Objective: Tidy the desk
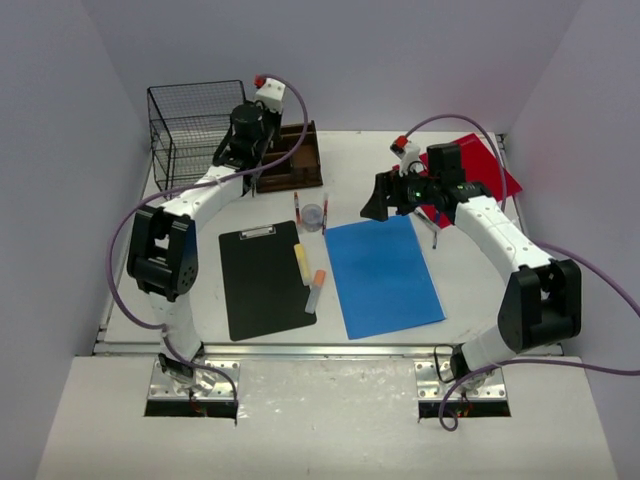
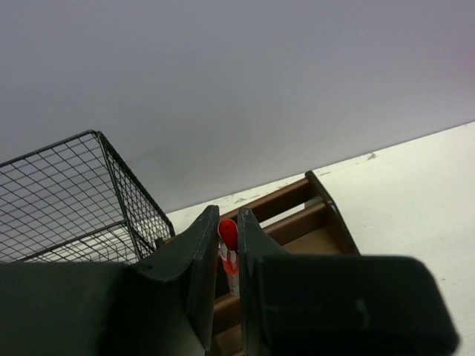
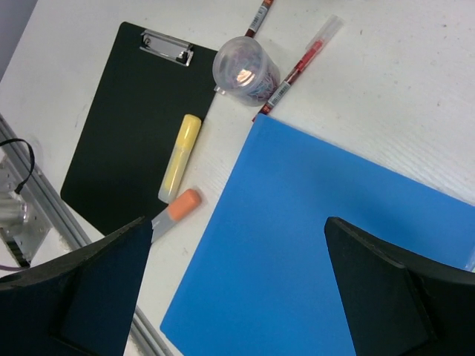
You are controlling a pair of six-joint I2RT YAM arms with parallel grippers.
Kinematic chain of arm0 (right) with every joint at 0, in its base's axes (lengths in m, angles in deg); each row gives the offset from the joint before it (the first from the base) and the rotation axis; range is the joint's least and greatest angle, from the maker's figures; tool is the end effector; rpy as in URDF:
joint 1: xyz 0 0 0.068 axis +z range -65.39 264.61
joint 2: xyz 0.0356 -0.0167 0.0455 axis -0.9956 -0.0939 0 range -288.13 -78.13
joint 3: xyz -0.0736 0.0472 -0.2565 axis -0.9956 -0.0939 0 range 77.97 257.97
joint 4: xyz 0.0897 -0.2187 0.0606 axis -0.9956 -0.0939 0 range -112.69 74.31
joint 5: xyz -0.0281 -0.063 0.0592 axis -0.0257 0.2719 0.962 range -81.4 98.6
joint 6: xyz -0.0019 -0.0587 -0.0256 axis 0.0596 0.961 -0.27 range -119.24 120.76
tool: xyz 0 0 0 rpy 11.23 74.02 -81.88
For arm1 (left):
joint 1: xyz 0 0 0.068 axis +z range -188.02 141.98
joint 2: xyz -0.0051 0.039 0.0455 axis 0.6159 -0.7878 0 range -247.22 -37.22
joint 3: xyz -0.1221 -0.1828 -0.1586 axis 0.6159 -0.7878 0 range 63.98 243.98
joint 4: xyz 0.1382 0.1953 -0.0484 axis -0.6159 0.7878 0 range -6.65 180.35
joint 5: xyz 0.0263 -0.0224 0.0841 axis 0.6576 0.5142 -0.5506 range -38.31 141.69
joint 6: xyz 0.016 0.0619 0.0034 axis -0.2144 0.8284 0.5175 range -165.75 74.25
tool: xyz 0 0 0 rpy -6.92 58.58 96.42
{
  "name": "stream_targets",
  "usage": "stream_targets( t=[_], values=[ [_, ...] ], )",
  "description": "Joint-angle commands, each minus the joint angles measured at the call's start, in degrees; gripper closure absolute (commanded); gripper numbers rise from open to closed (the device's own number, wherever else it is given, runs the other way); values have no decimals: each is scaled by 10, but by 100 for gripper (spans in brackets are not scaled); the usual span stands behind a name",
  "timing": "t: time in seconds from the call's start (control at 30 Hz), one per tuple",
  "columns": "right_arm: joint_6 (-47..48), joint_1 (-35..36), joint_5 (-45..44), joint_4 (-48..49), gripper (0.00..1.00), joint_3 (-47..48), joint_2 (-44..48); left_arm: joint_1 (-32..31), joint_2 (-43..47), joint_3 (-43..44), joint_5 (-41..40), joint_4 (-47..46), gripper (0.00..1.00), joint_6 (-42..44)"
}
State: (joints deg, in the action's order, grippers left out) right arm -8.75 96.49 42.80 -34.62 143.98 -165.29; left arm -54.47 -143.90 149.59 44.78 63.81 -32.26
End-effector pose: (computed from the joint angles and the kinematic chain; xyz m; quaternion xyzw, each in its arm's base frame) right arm 0.3149 0.0947 0.2755 -0.1419 0.8638 0.3368 0.3469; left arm 0.4345 -0.1222 0.3360 0.1441 0.7018 0.0252 0.6972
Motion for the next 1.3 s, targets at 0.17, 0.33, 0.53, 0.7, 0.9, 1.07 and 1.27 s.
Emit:
stream_targets(
  t=[0.17,0.33,0.53,0.7,0.9,1.07,1.27],
  values=[
    [31,-10,-12,13,1,-21,21,30,-88,100,-24,-57,100,-25],
    [36,-11,-48,15,1,-18,12,35,-105,103,-22,-47,100,-40],
    [20,-12,-142,12,1,-3,-6,37,-98,61,-23,-46,100,-65],
    [-1,-14,-238,-11,2,20,-31,38,-101,54,-21,-25,98,-95],
    [-12,-29,-321,-19,15,18,-39,38,-105,61,-14,12,81,-127],
    [1,-47,-379,-33,40,14,-52,38,-82,61,-2,27,60,-153],
    [16,-89,-425,-25,50,23,-102,37,-25,23,56,28,35,-147]
  ],
)
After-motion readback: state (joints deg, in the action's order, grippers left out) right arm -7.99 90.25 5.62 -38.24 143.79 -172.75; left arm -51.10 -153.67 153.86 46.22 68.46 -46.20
